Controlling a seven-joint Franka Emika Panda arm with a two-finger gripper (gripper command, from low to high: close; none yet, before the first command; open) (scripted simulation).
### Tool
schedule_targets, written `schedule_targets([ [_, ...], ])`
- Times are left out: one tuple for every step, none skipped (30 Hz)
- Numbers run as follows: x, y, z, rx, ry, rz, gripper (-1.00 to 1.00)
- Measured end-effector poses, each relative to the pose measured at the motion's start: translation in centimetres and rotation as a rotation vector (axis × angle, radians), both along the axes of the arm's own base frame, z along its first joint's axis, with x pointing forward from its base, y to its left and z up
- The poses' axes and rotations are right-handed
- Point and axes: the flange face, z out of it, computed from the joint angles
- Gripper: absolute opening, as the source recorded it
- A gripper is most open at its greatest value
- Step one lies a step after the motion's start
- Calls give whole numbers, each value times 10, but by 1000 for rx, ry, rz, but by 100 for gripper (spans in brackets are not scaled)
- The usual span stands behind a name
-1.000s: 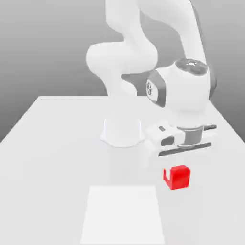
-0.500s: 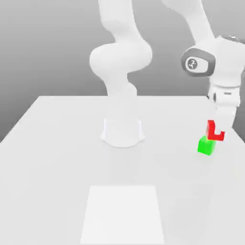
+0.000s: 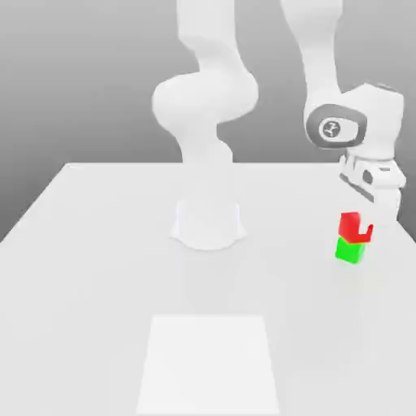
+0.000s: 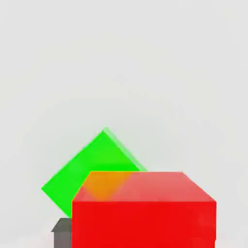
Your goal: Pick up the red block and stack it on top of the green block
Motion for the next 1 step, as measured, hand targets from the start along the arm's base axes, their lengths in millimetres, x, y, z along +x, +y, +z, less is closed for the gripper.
schedule_targets([
  [-2, 0, -3, 9, 10, 0, 100],
])
